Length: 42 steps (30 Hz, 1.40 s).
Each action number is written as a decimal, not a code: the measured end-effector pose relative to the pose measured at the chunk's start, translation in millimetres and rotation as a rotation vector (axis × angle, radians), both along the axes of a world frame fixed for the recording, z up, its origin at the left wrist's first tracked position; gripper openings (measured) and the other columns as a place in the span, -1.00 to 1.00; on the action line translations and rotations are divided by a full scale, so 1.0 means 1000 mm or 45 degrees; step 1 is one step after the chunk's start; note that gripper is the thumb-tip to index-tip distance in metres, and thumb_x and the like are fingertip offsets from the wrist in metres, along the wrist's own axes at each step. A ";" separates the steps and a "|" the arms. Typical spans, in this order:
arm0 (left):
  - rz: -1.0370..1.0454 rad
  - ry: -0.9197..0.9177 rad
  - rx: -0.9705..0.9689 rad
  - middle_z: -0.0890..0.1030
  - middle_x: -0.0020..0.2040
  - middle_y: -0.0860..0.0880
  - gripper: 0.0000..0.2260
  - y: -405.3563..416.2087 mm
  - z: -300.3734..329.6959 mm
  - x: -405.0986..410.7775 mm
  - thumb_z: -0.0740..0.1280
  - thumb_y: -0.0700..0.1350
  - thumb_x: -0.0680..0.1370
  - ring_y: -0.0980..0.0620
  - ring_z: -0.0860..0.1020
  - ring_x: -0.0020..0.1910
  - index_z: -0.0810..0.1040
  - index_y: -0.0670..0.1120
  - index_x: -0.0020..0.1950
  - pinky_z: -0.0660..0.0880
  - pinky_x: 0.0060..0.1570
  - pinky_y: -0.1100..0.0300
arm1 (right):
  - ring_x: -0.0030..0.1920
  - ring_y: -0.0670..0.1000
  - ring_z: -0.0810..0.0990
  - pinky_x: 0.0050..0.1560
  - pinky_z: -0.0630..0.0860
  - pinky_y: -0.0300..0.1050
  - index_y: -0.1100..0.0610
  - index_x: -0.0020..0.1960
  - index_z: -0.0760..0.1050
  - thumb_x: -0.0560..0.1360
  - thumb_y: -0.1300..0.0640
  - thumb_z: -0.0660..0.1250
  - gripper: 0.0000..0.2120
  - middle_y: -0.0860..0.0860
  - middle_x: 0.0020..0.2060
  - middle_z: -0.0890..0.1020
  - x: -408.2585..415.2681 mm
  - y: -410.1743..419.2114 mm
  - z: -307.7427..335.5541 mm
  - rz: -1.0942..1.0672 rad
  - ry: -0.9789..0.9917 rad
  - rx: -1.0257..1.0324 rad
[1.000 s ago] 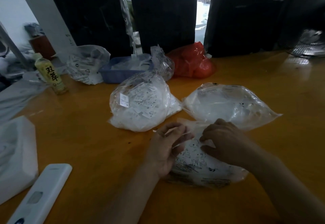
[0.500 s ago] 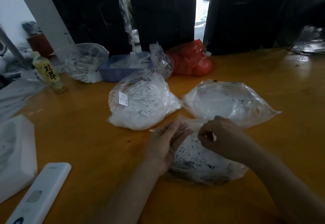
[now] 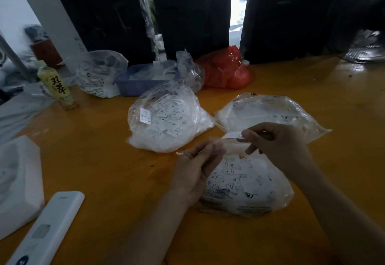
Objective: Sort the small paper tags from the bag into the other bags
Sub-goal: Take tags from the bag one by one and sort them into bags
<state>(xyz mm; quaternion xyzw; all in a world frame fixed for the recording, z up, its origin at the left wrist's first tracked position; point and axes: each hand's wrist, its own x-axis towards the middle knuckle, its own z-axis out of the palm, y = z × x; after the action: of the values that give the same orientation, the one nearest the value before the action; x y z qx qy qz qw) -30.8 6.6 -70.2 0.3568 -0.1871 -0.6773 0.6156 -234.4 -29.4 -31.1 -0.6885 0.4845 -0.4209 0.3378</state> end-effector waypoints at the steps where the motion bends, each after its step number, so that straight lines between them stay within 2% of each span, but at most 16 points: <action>1: 0.010 0.008 0.009 0.71 0.10 -0.32 -0.87 0.000 0.000 -0.001 0.43 -0.29 0.49 -0.19 0.73 0.08 0.76 -0.25 -0.02 0.68 -0.12 0.21 | -0.26 0.23 0.69 -0.16 0.63 0.32 -0.17 -0.10 0.67 0.48 -0.12 0.47 -0.95 -0.13 -0.29 0.73 0.001 -0.002 -0.002 -0.016 -0.017 0.004; 5: 0.019 0.019 0.000 0.73 0.03 -0.31 -0.88 -0.001 -0.002 -0.001 0.46 -0.31 0.45 -0.19 0.74 0.03 0.76 -0.26 -0.05 0.68 -0.12 0.21 | -0.18 -0.09 0.72 -0.04 0.70 0.10 -0.09 -0.03 0.67 0.50 0.12 0.51 -0.88 -0.16 -0.21 0.74 0.002 -0.004 -0.009 -0.025 -0.050 -0.034; 9: 0.013 -0.055 -0.058 0.74 -0.03 -0.25 -0.89 0.000 -0.002 -0.001 0.51 -0.30 0.40 -0.12 0.75 -0.03 0.76 -0.21 -0.10 0.67 -0.11 0.22 | -0.29 -0.16 0.64 -0.36 0.57 -0.25 -0.13 0.02 0.66 0.58 0.16 0.42 -0.82 -0.22 -0.20 0.71 0.000 -0.006 -0.012 -0.024 0.042 -0.123; 12: 0.001 -0.150 -0.070 0.75 0.05 -0.20 -0.90 0.002 -0.003 -0.002 0.51 -0.24 0.42 -0.06 0.75 -0.02 0.76 -0.12 -0.09 0.67 -0.15 0.20 | -0.10 -0.23 0.63 -0.12 0.59 -0.32 -0.09 0.06 0.66 0.60 0.26 0.35 -0.74 -0.23 -0.08 0.67 0.002 -0.005 -0.012 0.001 0.203 -0.199; 14: -0.012 -0.235 -0.078 0.76 0.08 -0.12 -0.91 0.003 -0.002 -0.002 0.51 -0.18 0.44 0.03 0.73 0.01 0.78 -0.04 -0.09 0.65 -0.16 0.23 | -0.05 -0.25 0.60 -0.06 0.55 -0.37 -0.09 0.09 0.63 0.62 0.20 0.32 -0.77 -0.25 -0.02 0.60 0.006 -0.003 -0.012 0.053 0.297 -0.239; 16: -0.034 -0.280 -0.091 0.76 0.05 -0.04 -0.90 0.004 -0.001 -0.002 0.51 -0.12 0.44 0.12 0.70 -0.01 0.78 0.00 -0.08 0.61 -0.15 0.27 | -0.09 -0.23 0.58 -0.12 0.51 -0.38 -0.10 0.09 0.62 0.60 -0.08 0.27 -0.82 -0.24 -0.06 0.57 0.010 0.000 -0.011 0.122 0.349 -0.223; 18: -0.048 -0.265 -0.096 0.76 0.01 0.01 -0.90 0.005 0.001 -0.003 0.51 -0.09 0.43 0.15 0.68 -0.05 0.79 0.03 -0.08 0.58 -0.14 0.27 | -0.11 -0.22 0.58 -0.19 0.51 -0.35 -0.13 0.05 0.61 0.50 -0.35 0.18 -0.61 -0.23 -0.09 0.57 0.013 0.002 -0.012 0.220 0.434 -0.202; 20: -0.031 -0.233 -0.086 0.76 -0.03 0.02 -0.90 0.005 0.001 -0.004 0.50 -0.11 0.42 0.14 0.69 -0.09 0.78 0.04 -0.11 0.56 -0.13 0.24 | -0.10 -0.25 0.57 -0.19 0.53 -0.33 -0.13 0.09 0.61 0.43 -0.43 0.21 -0.53 -0.24 -0.07 0.56 0.017 0.004 -0.014 0.320 0.551 -0.158; 22: -0.014 -0.208 -0.088 0.76 -0.06 -0.02 -0.90 0.004 -0.001 -0.005 0.49 -0.16 0.43 0.09 0.70 -0.11 0.77 0.01 -0.14 0.58 -0.15 0.21 | -0.11 -0.24 0.57 -0.16 0.56 -0.28 -0.14 0.09 0.61 0.45 -0.33 0.34 -0.65 -0.24 -0.08 0.56 0.021 0.006 -0.019 0.358 0.609 -0.176; 24: -0.024 -0.217 -0.103 0.75 -0.08 -0.03 -0.90 0.003 -0.002 -0.007 0.48 -0.18 0.44 0.08 0.70 -0.11 0.76 0.01 -0.16 0.59 -0.18 0.23 | -0.14 -0.22 0.57 -0.18 0.56 -0.25 -0.21 -0.04 0.58 0.52 -0.15 0.41 -0.94 -0.23 -0.15 0.57 0.025 0.007 -0.020 0.320 0.564 -0.203; 26: -0.029 -0.244 -0.109 0.75 -0.05 -0.03 -0.93 0.003 -0.003 -0.007 0.49 -0.17 0.43 0.10 0.69 -0.10 0.73 -0.01 -0.13 0.57 -0.12 0.21 | -0.16 -0.23 0.56 -0.23 0.51 -0.32 -0.24 -0.14 0.49 0.55 -0.05 0.41 -0.86 -0.21 -0.21 0.58 0.025 0.007 -0.019 0.218 0.472 -0.218; 30: -0.069 -0.365 -0.123 0.75 0.04 -0.11 -0.80 0.004 -0.006 -0.006 0.50 -0.21 0.46 0.06 0.69 -0.04 0.61 -0.08 0.05 0.58 -0.10 0.19 | -0.22 -0.28 0.54 -0.26 0.42 -0.47 -0.14 -0.16 0.53 0.56 0.08 0.41 -0.83 -0.21 -0.28 0.57 0.020 0.006 -0.014 0.066 0.274 -0.264; 33: -0.149 -0.489 -0.151 0.73 0.03 -0.13 -0.76 0.008 -0.004 -0.008 0.50 -0.18 0.53 0.02 0.69 0.01 0.63 -0.14 0.19 0.62 -0.13 0.19 | -0.19 -0.18 0.55 -0.24 0.43 -0.42 -0.05 -0.15 0.57 0.54 0.12 0.44 -0.88 -0.19 -0.25 0.56 0.017 0.007 -0.013 0.146 0.364 -0.321; 36: -0.200 -0.600 -0.170 0.71 -0.01 -0.06 -0.67 0.010 -0.003 -0.008 0.56 0.03 0.42 0.05 0.68 -0.02 0.73 -0.08 0.12 0.60 -0.17 0.20 | -0.19 -0.13 0.54 -0.22 0.44 -0.35 -0.06 -0.14 0.56 0.53 0.09 0.44 -0.89 -0.19 -0.22 0.55 0.016 0.006 -0.012 0.246 0.449 -0.332; 40: -0.097 -0.541 -0.086 0.74 -0.05 -0.03 -0.82 0.008 -0.006 -0.006 0.56 -0.04 0.37 0.10 0.69 -0.12 0.76 -0.03 -0.06 0.51 -0.36 0.30 | -0.15 -0.20 0.58 -0.19 0.50 -0.39 -0.15 -0.13 0.51 0.55 -0.05 0.39 -0.91 -0.18 -0.20 0.60 0.014 0.004 -0.009 0.085 0.308 -0.197; 42: -0.055 -0.413 -0.066 0.75 -0.02 -0.07 -0.76 0.005 -0.006 -0.005 0.59 -0.08 0.31 0.08 0.72 -0.10 0.74 -0.07 -0.05 0.55 -0.34 0.33 | -0.15 -0.25 0.60 -0.18 0.50 -0.44 -0.12 -0.11 0.52 0.54 -0.01 0.43 -0.90 -0.18 -0.19 0.63 0.011 0.002 -0.008 -0.038 0.162 -0.149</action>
<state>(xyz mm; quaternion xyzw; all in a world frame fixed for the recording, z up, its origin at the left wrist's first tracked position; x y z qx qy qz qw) -36.0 11.8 -75.9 0.4413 -0.3090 -0.6188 0.5717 -222.9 -27.8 -38.9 -0.7253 0.4896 -0.4088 0.2592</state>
